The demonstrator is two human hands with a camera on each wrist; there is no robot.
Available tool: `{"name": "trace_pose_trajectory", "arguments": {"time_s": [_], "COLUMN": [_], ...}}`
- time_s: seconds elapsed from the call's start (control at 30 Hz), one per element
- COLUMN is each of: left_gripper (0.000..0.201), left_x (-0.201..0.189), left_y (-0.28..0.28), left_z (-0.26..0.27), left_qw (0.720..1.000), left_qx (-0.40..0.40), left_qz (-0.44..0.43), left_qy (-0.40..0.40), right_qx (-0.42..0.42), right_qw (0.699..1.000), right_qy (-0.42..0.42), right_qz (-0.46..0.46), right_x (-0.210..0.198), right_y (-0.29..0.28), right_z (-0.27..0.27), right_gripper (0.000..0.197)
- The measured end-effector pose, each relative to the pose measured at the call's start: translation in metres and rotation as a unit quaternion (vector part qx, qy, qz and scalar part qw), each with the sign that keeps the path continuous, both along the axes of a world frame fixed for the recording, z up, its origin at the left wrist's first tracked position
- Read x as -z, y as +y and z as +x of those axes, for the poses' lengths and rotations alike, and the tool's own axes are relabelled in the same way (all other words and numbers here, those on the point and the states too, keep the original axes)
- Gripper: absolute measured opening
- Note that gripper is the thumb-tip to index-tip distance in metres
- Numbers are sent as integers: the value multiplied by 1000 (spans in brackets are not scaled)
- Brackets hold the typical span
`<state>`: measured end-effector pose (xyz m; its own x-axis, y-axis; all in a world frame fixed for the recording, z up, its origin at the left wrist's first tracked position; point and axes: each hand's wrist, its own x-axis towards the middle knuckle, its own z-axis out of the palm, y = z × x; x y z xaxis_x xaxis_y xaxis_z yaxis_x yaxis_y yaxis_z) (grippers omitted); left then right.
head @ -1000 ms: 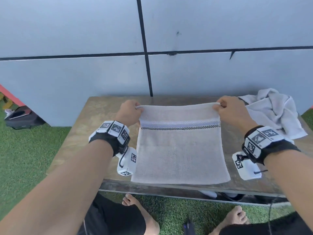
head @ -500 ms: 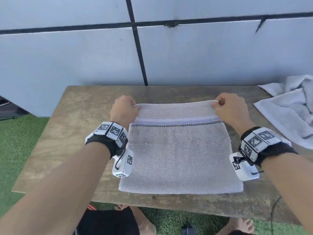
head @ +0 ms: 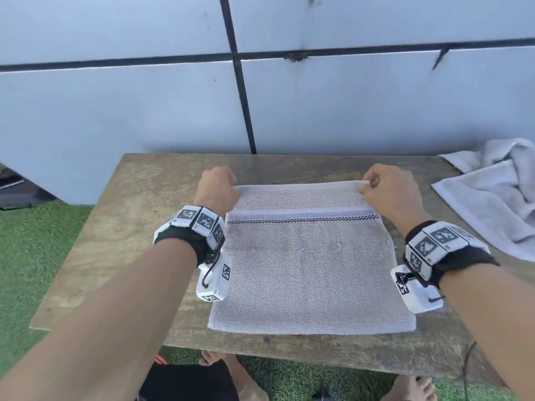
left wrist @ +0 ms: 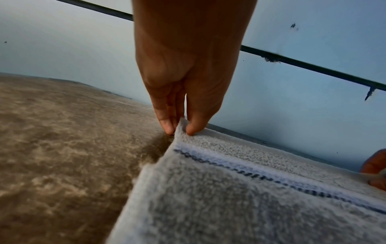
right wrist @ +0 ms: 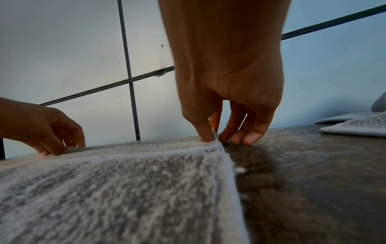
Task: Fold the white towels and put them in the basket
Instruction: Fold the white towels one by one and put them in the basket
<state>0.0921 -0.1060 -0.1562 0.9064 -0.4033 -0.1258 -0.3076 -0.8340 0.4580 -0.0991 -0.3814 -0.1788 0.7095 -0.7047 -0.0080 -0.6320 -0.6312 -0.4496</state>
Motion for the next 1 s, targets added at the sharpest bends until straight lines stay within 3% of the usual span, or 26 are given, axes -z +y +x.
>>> {"name": "trace_pose_trajectory", "arguments": {"time_s": [0.3,0.37,0.43,0.6,0.73,0.83,1.0], "left_gripper": [30,32,35,14,8,7,3], "left_x": [-10,-12,-9,-4,-7,-19,-53], "left_y": [5,10,17,30,31,34,49], "left_z": [-13,-17,-18,-20,-20,-21,-28], "left_qw": [993,991,992,995,996,995,992], "left_qx": [98,117,121,105,90,88,83], "left_qz": [71,65,40,5,-5,-35,-101], "left_qy": [5,-5,-10,0,14,7,0], "right_qx": [-53,-58,-68,-109,-102,-87,-121], "right_qw": [996,996,996,994,995,996,990], "right_qy": [10,2,-21,-21,-16,-27,-74], "right_qz": [-73,-71,-59,-19,-3,11,-12], "right_x": [-2,-3,-2,0,-5,-11,-36], "right_y": [13,15,16,13,12,10,10], "right_z": [-9,-13,-18,-21,-20,-24,-40], "right_gripper": [7,1,10,7,18,26,16]}}
